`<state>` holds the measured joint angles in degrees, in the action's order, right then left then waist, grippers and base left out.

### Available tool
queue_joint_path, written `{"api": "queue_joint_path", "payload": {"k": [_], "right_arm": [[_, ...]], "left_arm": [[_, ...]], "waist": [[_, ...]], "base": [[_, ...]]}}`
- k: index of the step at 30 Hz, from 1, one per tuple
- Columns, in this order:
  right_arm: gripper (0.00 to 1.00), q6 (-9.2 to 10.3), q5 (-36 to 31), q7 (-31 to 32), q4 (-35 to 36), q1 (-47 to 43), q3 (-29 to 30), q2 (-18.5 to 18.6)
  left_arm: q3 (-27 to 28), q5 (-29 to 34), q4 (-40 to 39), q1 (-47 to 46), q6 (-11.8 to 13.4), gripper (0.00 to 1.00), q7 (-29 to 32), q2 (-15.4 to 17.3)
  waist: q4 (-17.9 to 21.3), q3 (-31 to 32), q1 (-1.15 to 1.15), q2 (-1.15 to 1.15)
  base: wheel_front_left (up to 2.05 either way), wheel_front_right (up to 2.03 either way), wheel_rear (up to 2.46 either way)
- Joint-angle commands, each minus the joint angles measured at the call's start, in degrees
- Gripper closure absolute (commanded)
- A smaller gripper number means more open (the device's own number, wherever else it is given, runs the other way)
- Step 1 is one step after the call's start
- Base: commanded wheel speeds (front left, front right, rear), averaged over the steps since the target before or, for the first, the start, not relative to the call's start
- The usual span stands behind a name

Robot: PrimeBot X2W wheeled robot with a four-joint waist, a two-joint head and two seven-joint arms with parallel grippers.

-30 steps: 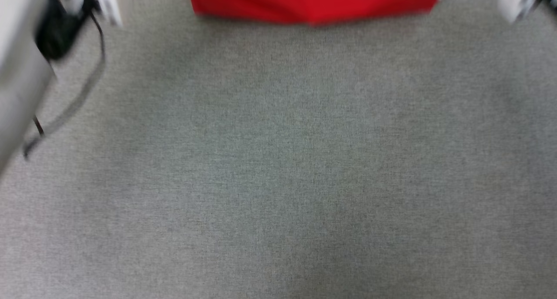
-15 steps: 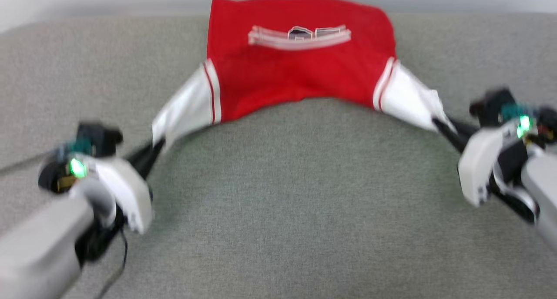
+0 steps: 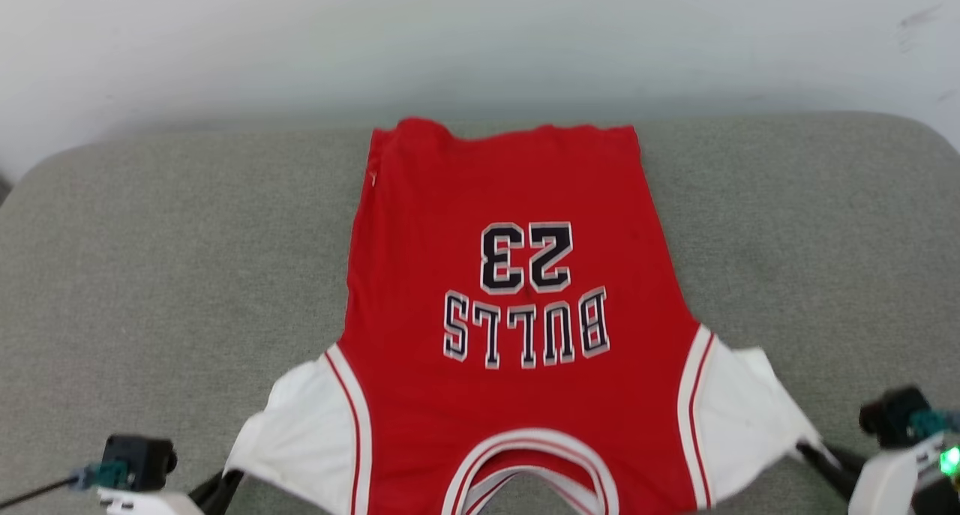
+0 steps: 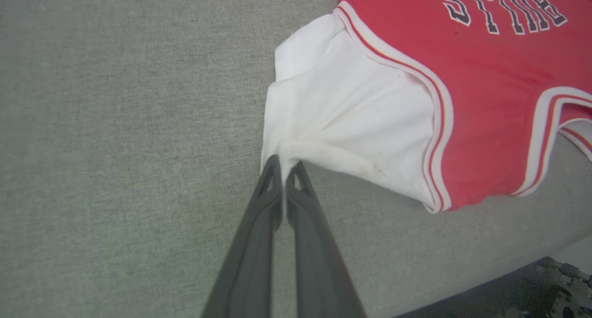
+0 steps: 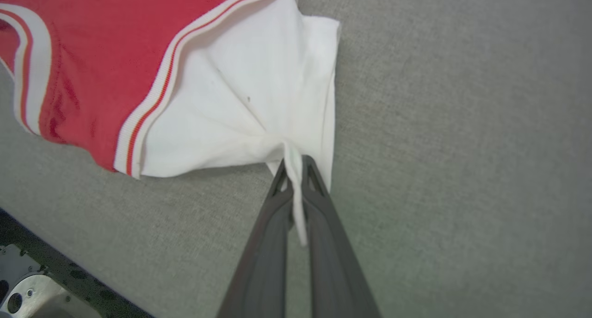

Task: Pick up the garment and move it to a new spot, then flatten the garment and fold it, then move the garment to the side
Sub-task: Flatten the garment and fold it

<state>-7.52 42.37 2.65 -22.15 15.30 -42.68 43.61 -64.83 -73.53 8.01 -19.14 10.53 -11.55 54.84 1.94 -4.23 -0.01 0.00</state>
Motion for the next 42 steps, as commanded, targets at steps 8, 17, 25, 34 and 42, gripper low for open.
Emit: {"api": "queue_joint_path", "payload": {"k": [8, 17, 25, 34, 42], "right_arm": [[1.00, 0.08, -1.6, 5.2, 7.3, -16.3, 8.7, 0.9], [0.00, 0.06, -3.6, 12.0, 15.8, -20.6, 20.9, -2.5], [0.00, 0.05, -6.3, 16.4, 28.0, -10.3, 36.5, -1.9], [0.00, 0.05, -4.6, 30.3, 29.3, 14.8, 38.7, 1.6], [0.00, 0.05, -0.8, 60.5, 20.5, 37.4, 27.5, 4.4]], "left_arm": [[-0.9, -2.4, -5.8, 8.8, 4.5, 1.00, -1.9, 3.4], [-0.1, -0.7, -9.4, 7.5, 6.2, 1.00, -2.5, 2.9], [0.9, 3.9, -12.0, 3.9, 7.8, 1.00, -2.9, 2.7], [1.8, 9.9, -15.2, -2.4, 9.2, 1.00, -2.6, 1.6], [2.9, 14.2, -18.7, -7.1, 10.0, 1.00, -2.8, -0.1]], "waist": [[0.4, 1.9, 0.01, 0.00], [-0.6, 0.0, 0.01, 0.00], [-2.2, -4.7, 0.01, 0.00], [-7.5, -14.4, 0.01, 0.00], [-13.0, -23.7, 0.01, 0.00]], "base": [[0.00, 0.00, 0.00], [0.00, 0.00, 0.00], [0.00, 0.00, 0.00], [0.00, 0.00, 0.00], [0.00, 0.00, 0.00]]}}
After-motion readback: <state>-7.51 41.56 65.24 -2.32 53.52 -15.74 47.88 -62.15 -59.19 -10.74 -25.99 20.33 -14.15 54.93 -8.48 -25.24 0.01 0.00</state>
